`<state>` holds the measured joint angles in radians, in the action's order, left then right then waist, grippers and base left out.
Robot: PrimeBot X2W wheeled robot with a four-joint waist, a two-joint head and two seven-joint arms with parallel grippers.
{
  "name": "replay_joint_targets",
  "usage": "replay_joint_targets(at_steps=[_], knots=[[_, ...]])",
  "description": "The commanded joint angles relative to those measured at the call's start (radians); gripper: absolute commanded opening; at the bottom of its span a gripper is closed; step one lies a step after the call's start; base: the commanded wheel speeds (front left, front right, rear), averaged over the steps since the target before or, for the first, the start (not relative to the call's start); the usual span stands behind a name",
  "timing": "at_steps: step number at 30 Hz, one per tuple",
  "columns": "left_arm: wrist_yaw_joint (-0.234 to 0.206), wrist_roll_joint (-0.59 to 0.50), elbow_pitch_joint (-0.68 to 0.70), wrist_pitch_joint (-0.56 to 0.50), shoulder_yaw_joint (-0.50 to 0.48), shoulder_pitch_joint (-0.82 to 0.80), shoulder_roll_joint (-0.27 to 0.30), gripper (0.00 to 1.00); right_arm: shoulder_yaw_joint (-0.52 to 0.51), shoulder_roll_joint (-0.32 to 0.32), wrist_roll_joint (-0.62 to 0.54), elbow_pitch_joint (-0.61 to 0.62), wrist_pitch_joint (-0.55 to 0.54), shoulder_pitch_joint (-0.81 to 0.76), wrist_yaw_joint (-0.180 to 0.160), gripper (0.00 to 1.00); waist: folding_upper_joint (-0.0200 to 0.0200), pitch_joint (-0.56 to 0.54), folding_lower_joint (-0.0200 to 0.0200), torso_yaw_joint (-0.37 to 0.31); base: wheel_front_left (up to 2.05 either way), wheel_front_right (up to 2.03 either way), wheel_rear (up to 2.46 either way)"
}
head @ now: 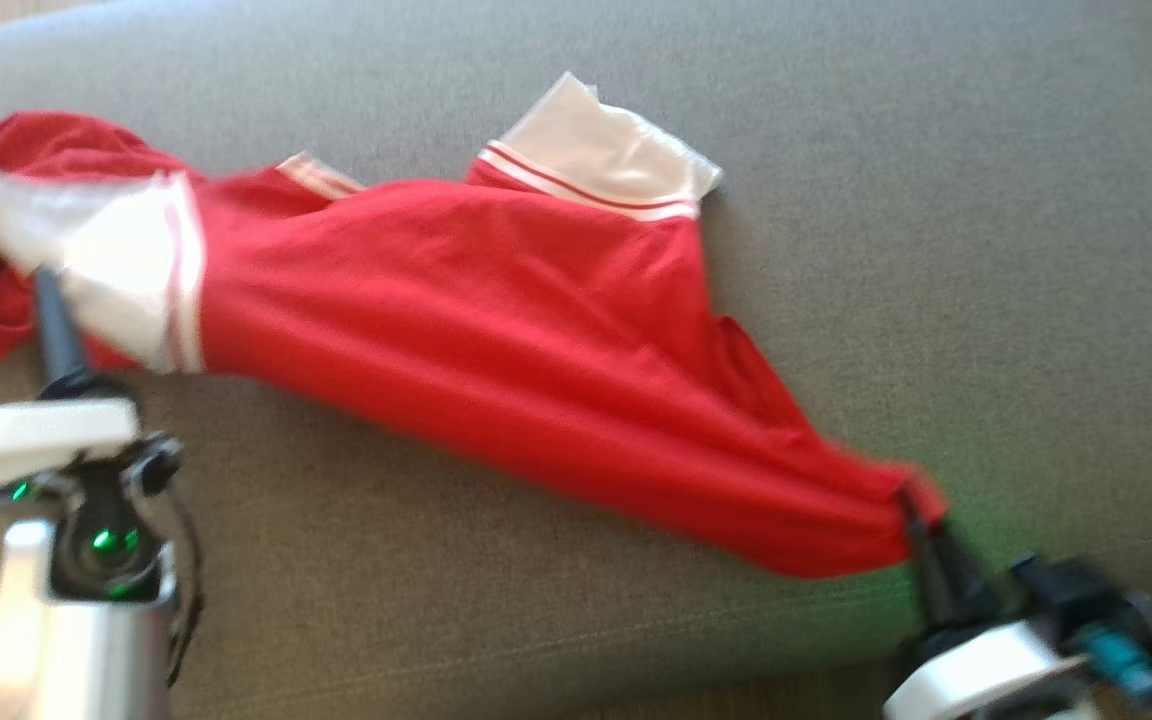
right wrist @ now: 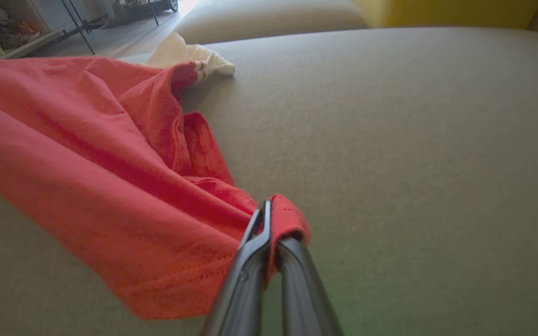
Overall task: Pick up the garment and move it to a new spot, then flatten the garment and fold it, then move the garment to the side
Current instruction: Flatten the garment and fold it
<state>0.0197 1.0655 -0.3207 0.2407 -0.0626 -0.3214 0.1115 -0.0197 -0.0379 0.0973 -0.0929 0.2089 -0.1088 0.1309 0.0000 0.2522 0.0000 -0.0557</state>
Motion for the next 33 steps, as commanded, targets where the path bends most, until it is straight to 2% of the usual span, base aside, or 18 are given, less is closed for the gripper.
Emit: replay_joint_targets(at_steps=[1, 4, 7, 12, 16, 21, 26, 29, 33], knots=[[-0.007, -0.005, 0.042, 0.01, -0.054, -0.01, 0.032, 0.0, 0.052, -0.015, -0.014, 0.03, 0.001, 0.007, 0.0, 0.0, 0.0, 0.023, 0.0, 0.0, 0.0, 0.0, 0.0], [-0.012, -0.012, 0.058, 0.016, -0.109, 0.003, 0.035, 0.0, 0.099, -0.021, -0.025, 0.037, 0.005, -0.002, 0.0, 0.0, 0.0, 0.046, 0.0, -0.009, 0.0, 0.0, 0.0], [-0.004, -0.005, 0.086, 0.018, -0.137, -0.011, 0.024, 0.0, 0.081, -0.02, -0.026, 0.069, 0.023, 0.038, 0.0, 0.0, 0.0, 0.057, 0.0, -0.018, 0.0, 0.0, 0.0], [0.011, 0.055, 0.175, -0.04, -0.105, -0.124, 0.004, 0.0, 0.038, -0.017, -0.01, 0.16, 0.038, 0.164, 0.0, 0.0, 0.0, 0.041, 0.0, -0.027, 0.0, 0.0, 0.0], [-0.021, 0.064, 0.268, -0.123, -0.041, -0.257, 0.004, 0.0, 0.007, -0.04, 0.002, 0.231, 0.007, 0.296, 0.0, 0.0, 0.0, -0.003, 0.0, -0.031, 0.0, 0.0, 0.0], [-0.085, 0.054, 0.296, -0.222, 0.031, -0.46, 0.018, 0.0, -0.027, -0.122, 0.012, 0.26, -0.107, 0.501, 0.0, 0.0, 0.0, -0.041, 0.0, -0.032, 0.0, 0.0, 0.0], [-0.141, 0.032, 0.138, -0.249, 0.066, -0.669, 0.01, 0.0, -0.017, -0.192, -0.013, 0.143, -0.187, 0.779, 0.0, 0.0, 0.0, -0.049, 0.0, -0.04, 0.0, 0.0, 0.0], [-0.163, 0.047, 0.039, -0.243, 0.067, -0.764, -0.012, 0.0, -0.034, -0.205, -0.059, 0.019, -0.227, 0.919, 0.0, 0.0, 0.0, -0.037, 0.0, -0.034, 0.0, 0.0, 0.0], [-0.19, 0.054, -0.073, -0.25, 0.092, -0.795, -0.033, 0.0, -0.034, -0.195, -0.102, -0.177, -0.296, 1.068, 0.0, 0.0, 0.0, -0.009, 0.0, -0.013, 0.0, 0.0, 0.0]])
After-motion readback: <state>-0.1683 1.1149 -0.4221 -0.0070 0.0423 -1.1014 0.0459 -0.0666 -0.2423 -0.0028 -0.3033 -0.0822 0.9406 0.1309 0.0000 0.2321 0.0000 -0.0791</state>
